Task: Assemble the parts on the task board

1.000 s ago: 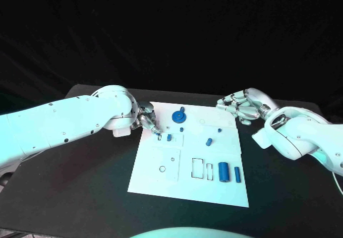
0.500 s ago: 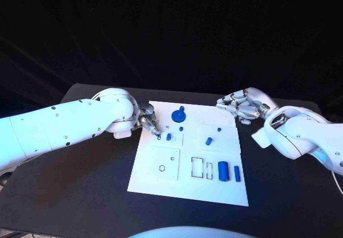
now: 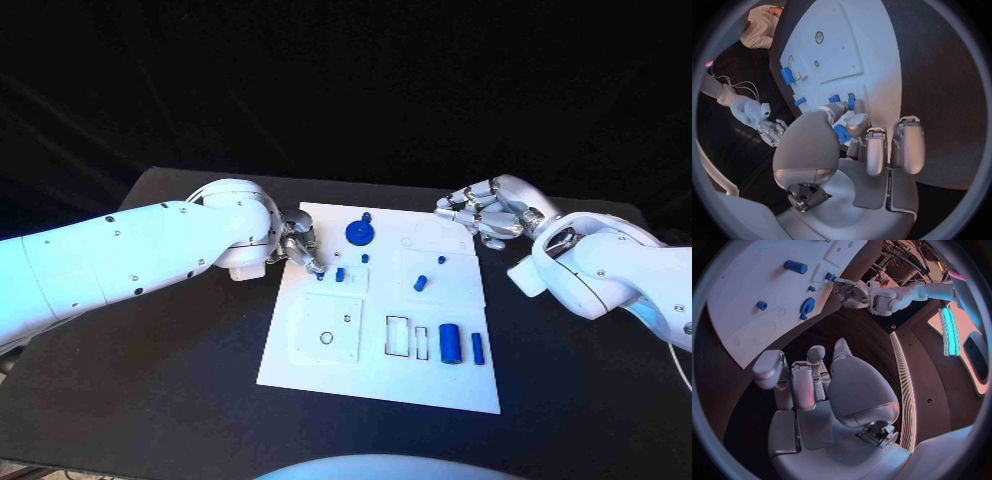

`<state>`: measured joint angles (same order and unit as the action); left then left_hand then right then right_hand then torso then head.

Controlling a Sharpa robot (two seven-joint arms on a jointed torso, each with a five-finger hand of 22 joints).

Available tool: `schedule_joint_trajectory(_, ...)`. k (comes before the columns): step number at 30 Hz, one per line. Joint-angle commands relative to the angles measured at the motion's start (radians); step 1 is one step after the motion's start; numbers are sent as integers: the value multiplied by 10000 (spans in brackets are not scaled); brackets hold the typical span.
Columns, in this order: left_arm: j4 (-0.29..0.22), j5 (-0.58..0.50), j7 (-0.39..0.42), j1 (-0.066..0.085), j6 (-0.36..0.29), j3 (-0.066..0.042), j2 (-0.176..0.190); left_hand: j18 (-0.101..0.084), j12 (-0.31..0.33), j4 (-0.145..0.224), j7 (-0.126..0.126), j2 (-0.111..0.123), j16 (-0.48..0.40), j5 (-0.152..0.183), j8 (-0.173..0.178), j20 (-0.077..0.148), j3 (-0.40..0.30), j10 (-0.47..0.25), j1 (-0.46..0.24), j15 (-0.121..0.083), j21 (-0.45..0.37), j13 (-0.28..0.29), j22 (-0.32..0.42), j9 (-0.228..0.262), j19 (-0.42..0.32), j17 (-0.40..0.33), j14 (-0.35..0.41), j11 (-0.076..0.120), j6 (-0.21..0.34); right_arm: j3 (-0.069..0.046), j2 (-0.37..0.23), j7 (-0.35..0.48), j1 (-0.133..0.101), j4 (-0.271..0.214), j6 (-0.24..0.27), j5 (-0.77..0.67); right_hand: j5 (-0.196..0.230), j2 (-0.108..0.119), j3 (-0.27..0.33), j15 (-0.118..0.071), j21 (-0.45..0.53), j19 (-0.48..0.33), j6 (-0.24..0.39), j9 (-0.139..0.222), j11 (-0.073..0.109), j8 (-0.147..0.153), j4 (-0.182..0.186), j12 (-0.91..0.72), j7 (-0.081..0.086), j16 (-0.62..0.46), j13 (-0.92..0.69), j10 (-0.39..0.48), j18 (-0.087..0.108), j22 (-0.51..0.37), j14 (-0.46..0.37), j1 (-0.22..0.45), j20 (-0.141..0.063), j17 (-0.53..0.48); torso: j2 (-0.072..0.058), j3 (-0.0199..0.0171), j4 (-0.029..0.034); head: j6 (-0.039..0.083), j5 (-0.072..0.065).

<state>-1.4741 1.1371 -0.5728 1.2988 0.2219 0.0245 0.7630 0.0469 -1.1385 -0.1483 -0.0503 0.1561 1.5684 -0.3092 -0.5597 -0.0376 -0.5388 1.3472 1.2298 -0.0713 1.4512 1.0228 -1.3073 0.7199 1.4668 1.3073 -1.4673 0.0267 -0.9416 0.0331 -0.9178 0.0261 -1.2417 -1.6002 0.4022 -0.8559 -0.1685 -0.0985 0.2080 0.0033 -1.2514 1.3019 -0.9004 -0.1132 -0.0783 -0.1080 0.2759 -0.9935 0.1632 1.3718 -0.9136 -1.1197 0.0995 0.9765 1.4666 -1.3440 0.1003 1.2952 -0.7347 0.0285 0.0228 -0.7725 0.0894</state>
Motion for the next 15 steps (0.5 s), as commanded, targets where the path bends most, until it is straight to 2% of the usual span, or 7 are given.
schedule_joint_trajectory(1, 27, 83, 6, -51, 282, 20, -34, -107, 32, 1316, 35, -82, 24, -70, -37, 65, -1383, 26, -1, -88, 30, -4, -1413, 7, 322, 2635, -1035, 7, -69, 1, 11, 72, 11, -8, -161, -123, -33, -28, 48, -59, -54, 59, -47, -14, 21, -49, -15, -39, -8, 52, 8, -25, 132, -9, 359, -97, 6, 2, -2, -1, -3, 2, 0)
schedule_joint_trajectory(11, 12, 108, -70, -54, 572, 19, -8, -113, 16, 1347, 47, -46, 24, -163, -59, 71, -1430, 48, -40, -96, 51, 18, -1438, 28, 336, 2635, -1035, 19, -96, 2, 9, 69, 17, -1, -175, -122, -33, -28, 48, -59, -54, 59, -47, -14, 21, -49, -15, -39, -8, 52, 8, -25, 132, -9, 359, -97, 6, 2, -10, 3, 3, -27, 0)
schedule_joint_trajectory(12, 7, 139, -48, -54, 584, 19, -5, -118, 7, 1366, 53, -19, 24, -280, -74, 76, -1460, 64, -71, -101, 65, 29, -1456, 42, 345, 2635, -1035, 26, -113, 3, 9, 69, 18, -1, -177, -122, -33, -28, 48, -59, -54, 59, -47, -14, 21, -49, -15, -39, -8, 52, 8, -25, 132, -9, 359, -97, 6, 2, -9, 2, 6, -31, 0)
schedule_joint_trajectory(14, -3, 188, -8, -54, 614, 17, 0, -131, -9, 1410, 67, 64, 24, -778, -126, 92, -1525, 108, -181, -113, 107, 44, -1506, 90, 372, 2635, -1035, 52, -159, 3, 11, 69, 19, -1, -180, -121, -33, -28, 48, -59, -54, 59, -47, -14, 21, -49, -15, -39, -8, 52, 8, -25, 132, -9, 359, -97, 6, 2, -9, 2, 11, -39, -2)
schedule_joint_trajectory(15, -8, 205, 5, -54, 638, 16, 1, -135, -17, 1426, 78, 85, 24, -892, -140, 96, -1539, 124, -213, -119, 121, 52, -1523, 105, 382, 2635, -1035, 52, -169, 3, 12, 69, 19, -2, -181, -120, -33, -28, 48, -59, -54, 59, -47, -14, 21, -49, -15, -39, -8, 52, 8, -25, 132, -9, 359, -97, 6, 2, -6, 3, 8, -37, 5)
